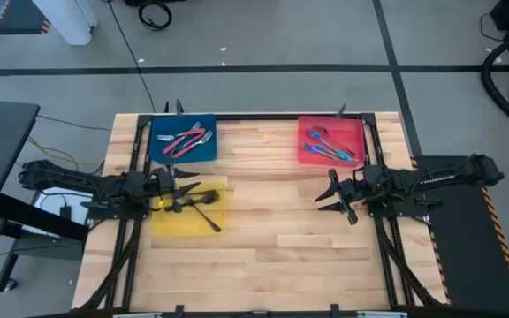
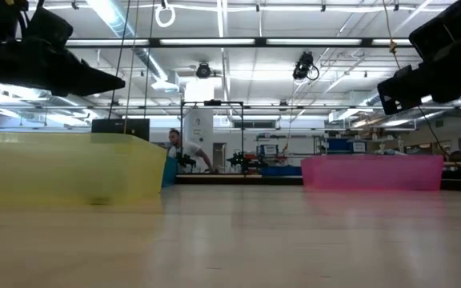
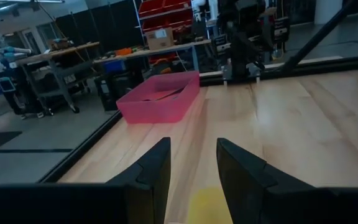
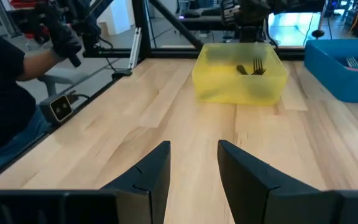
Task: Sort silverware by color (type)
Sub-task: Return to Home Position
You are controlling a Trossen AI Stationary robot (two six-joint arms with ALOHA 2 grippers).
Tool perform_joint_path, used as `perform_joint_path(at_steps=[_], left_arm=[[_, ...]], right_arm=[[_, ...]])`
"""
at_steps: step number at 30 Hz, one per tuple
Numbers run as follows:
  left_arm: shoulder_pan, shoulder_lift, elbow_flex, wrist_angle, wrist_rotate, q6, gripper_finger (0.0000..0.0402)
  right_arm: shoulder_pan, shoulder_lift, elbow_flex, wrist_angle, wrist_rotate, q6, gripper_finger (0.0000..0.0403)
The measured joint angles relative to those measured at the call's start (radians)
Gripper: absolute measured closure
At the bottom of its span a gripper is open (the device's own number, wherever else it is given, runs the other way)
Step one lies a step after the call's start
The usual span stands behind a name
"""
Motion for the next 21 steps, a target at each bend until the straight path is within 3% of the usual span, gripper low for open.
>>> perform_joint_path(at_steps=[5, 11, 21], left_arm=[[0.0, 0.0, 0.0, -0.013, 0.0, -0.074, 0.0271], [0.0, 0.0, 0.0, -0.014, 0.0, -0.185, 0.0271], [0.0, 0.0, 0.0, -0.014, -0.001, -0.183, 0.0271]], right_arm=[[0.0, 0.0, -0.036, 0.013, 0.01, 0.02, 0.0262], [-0.001, 0.003, -0.036, -0.014, 0.117, 0.078, 0.0262], [-0.001, 0.003, -0.036, -0.011, 0.128, 0.072, 0.0262]])
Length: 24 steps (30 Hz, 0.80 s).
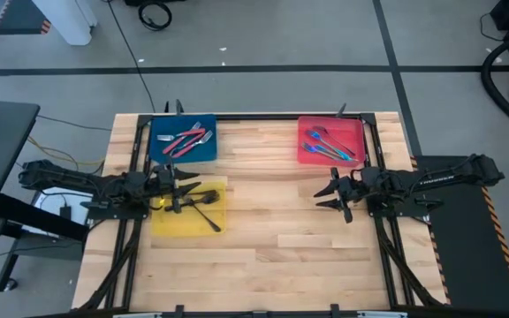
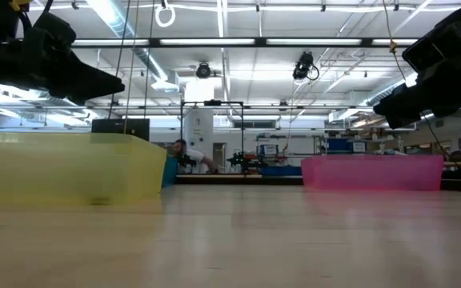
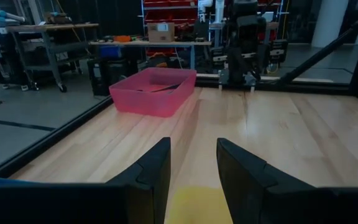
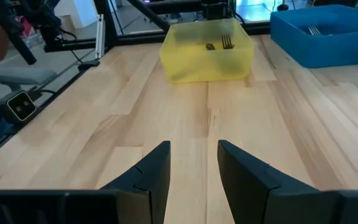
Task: Sort silverware by color (type)
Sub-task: Return to Home Position
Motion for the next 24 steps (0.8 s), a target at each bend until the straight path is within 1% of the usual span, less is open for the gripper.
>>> perform_joint_path(at_steps=[4, 8, 12, 17, 24], left_arm=[[0.002, 0.0, 0.0, 0.0, 0.0, 0.0, 0.0271], [0.002, -0.002, 0.0, -0.001, 0.0, 0.0, 0.0271], [0.003, -0.015, 0.0, -0.006, 0.0, 0.0, 0.0271], [0.003, -0.082, 0.0, -0.008, 0.0, 0.001, 0.0271], [0.003, -0.151, 0.0, -0.007, -0.001, 0.0, 0.0271]], right_arm=[[0.0, -0.045, 0.0, -0.01, 0.0, 0.0, 0.0262], [-0.004, -0.146, 0.0, -0.008, 0.0, 0.0, 0.0262], [-0.033, -0.256, 0.0, -0.008, 0.0, -0.001, 0.0262], [-0.084, -0.378, 0.0, -0.004, 0.0, -0.001, 0.0262], [-0.129, -0.459, 0.0, 0.022, 0.0, -0.001, 0.0262]])
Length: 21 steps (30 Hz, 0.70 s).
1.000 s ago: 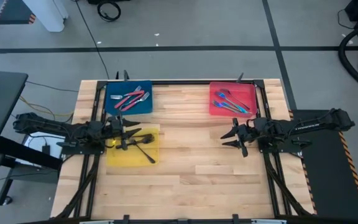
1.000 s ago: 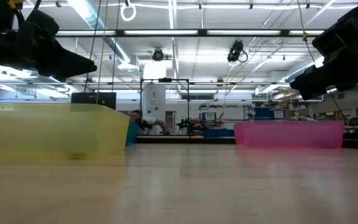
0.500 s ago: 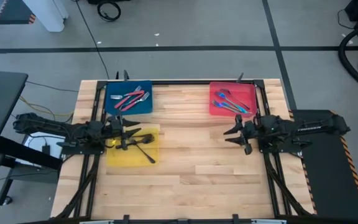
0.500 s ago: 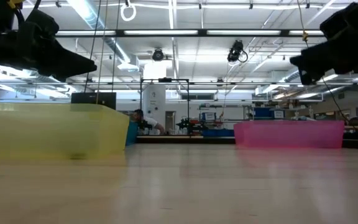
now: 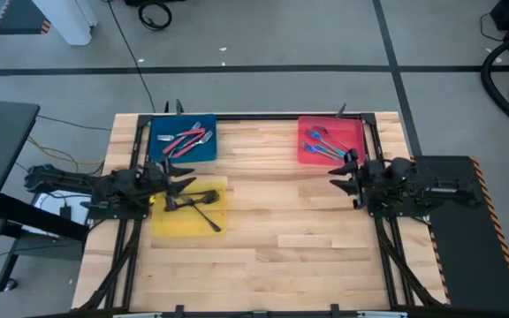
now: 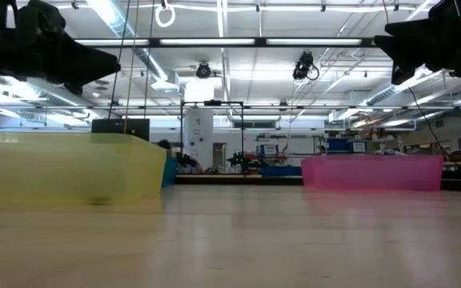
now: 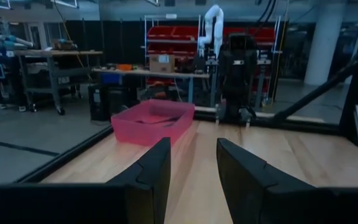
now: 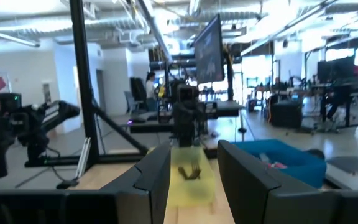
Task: Sort silverware by color (type)
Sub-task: Return to Home Position
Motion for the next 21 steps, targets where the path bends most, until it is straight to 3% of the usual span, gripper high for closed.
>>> perform_joint_path(at_steps=[17, 21], left_arm=[[0.0, -0.261, -0.002, 0.0, -0.001, 0.001, 0.0271], [0.007, -0.256, -0.002, 0.051, -0.001, 0.0, 0.0271]], right_arm=[[-0.032, -0.019, 0.0, 0.015, 0.0, 0.0, 0.0262], [-0.032, -0.018, 0.0, 0.015, 0.0, 0.0, 0.0262]])
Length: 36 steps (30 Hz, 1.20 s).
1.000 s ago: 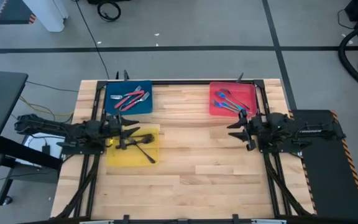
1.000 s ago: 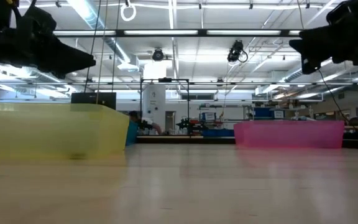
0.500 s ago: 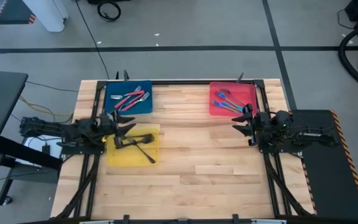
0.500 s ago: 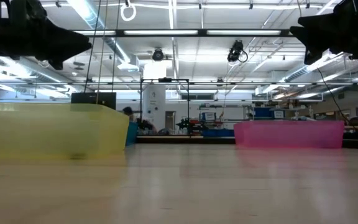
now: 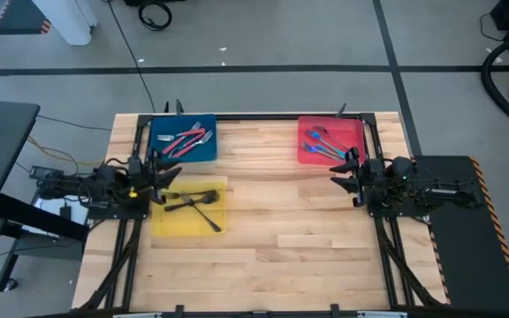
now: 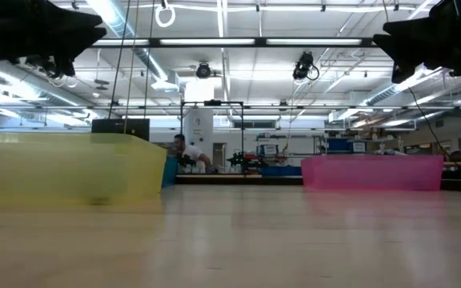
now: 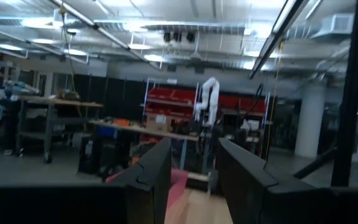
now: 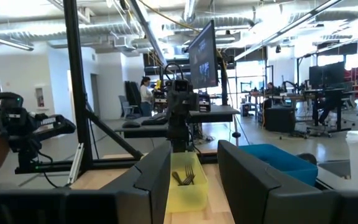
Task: Sort silverware by color (type)
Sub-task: Return to Home Position
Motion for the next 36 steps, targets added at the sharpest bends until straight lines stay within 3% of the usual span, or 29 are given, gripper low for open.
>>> perform_joint_path(at_steps=[36], left_arm=[[0.004, 0.001, -0.001, -0.014, 0.0, 0.0, 0.0271]], right_arm=[[0.0, 0.006, 0.0, 0.007, 0.0, 0.0, 0.0262]])
